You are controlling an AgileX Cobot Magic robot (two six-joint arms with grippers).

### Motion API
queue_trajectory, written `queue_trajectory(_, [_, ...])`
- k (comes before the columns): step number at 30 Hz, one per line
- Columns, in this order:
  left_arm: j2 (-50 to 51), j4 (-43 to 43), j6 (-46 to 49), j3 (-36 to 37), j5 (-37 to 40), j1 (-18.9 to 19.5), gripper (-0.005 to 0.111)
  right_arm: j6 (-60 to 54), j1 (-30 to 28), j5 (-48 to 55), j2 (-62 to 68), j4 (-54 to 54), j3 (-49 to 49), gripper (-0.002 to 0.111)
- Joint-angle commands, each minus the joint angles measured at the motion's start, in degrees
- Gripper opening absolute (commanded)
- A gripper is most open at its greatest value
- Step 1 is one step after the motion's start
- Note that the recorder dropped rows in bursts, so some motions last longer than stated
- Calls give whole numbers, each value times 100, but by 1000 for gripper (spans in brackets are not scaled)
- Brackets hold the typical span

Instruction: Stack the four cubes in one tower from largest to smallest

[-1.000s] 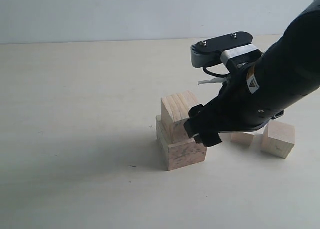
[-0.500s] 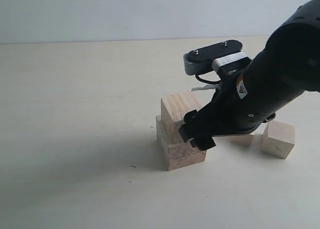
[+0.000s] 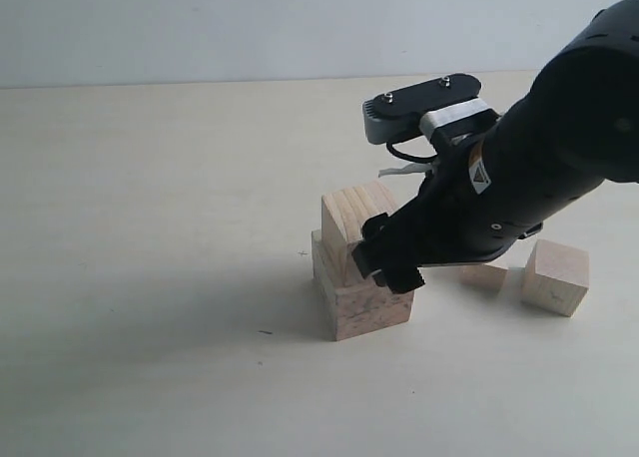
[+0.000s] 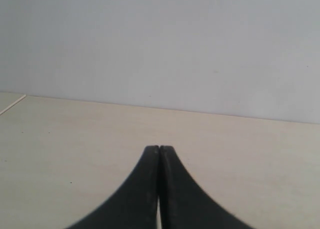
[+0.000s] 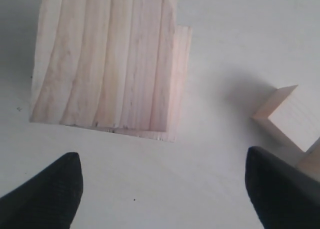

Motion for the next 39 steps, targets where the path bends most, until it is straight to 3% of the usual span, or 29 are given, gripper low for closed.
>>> queue_trajectory(1, [-38, -32, -10, 21, -4, -38, 0, -44, 4, -238, 5, -79, 21, 82])
queue_trajectory(16, [-38, -32, -10, 21, -4, -38, 0, -16, 4, 70, 5, -187, 21, 82])
queue_trajectory(26, [-38, -32, 1, 21, -4, -38, 0, 357, 4, -264, 5, -682, 21, 82])
queue_trajectory(39, [-38, -32, -12, 21, -4, -38, 0, 209, 4, -508, 5, -263, 21, 82])
